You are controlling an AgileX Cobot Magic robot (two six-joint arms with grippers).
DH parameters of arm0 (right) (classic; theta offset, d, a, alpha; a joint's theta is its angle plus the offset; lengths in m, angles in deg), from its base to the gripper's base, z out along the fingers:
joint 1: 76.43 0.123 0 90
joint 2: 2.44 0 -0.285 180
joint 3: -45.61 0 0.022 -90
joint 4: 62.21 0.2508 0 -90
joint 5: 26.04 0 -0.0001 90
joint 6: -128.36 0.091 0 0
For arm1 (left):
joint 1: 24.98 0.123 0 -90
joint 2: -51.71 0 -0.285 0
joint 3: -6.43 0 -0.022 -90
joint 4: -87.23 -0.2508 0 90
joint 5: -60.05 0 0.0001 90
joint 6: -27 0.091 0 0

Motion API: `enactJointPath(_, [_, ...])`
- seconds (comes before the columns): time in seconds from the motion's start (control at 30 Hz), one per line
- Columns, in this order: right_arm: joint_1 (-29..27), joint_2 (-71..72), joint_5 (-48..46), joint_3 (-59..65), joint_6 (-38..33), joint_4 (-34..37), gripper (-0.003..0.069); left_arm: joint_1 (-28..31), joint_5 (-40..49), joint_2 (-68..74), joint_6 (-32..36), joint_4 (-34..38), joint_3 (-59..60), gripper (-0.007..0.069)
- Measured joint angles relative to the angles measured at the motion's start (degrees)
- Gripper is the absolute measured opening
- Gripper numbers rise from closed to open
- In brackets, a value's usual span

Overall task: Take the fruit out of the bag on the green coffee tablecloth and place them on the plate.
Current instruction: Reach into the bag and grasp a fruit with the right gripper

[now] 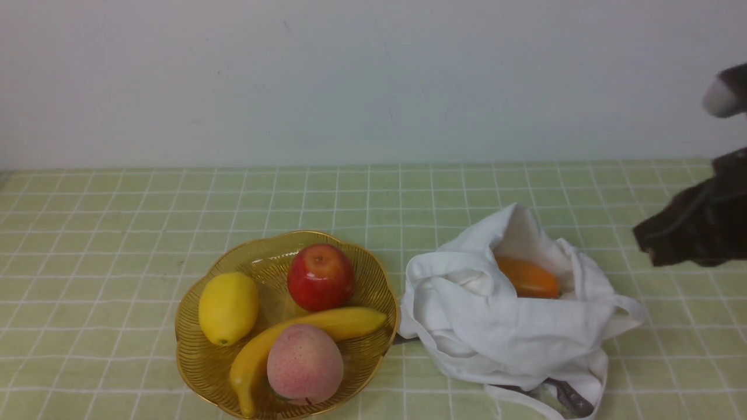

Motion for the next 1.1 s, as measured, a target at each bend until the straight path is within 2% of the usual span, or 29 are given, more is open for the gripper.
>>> enactJointPath(0.07, [0.07,-7.29,0.0,-3.07,-6.22,5.01,-0.0015,0.0,0.0,0.0,0.0,0.0,0.0,-0.0008])
enactJointPath(0.1, [0.07,-7.84,0.0,-3.07,-6.22,5.01,-0.0015,0.0,0.0,0.0,0.0,0.0,0.0,-0.0008])
enactJointPath(0.27, [0.27,-21.5,-0.61,-9.45,-16.27,12.18,0.0004,0.0,0.0,0.0,0.0,0.0,0.0,-0.0008])
enactJointPath(0.37, [0.27,-27.51,-2.05,-11.78,-17.05,12.33,0.0063,0.0,0.0,0.0,0.0,0.0,0.0,-0.0008])
enactJointPath(0.43, [0.38,-30.5,-2.3,-12.35,-17.1,12.12,0.0127,0.0,0.0,0.0,0.0,0.0,0.0,-0.0008])
enactJointPath(0.6, [1.75,-33.77,-1.39,-12.51,-17.37,8.3,0.031,0.0,0.0,0.0,0.0,0.0,0.0,-0.0008])
enactJointPath(0.73, [4.88,-34.16,1.35,-12.69,-16.72,2.44,0.0465,0.0,0.0,0.0,0.0,0.0,0.0,-0.0008])
enactJointPath(0.83, [6.85,-34.74,3.12,-12.89,-16.42,-0.84,0.0548,0.0,0.0,0.0,0.0,0.0,0.0,-0.0008])
enactJointPath(0.93, [9.35,-36.09,5.72,-13.0,-15.29,-4.83,0.0605,0.0,0.0,0.0,0.0,0.0,0.0,-0.0008])
enactJointPath(1.1, [11.9,-38.89,8.1,-13.06,-12.76,-10.57,0.0606,0.0,0.0,0.0,0.0,0.0,0.0,-0.0008])
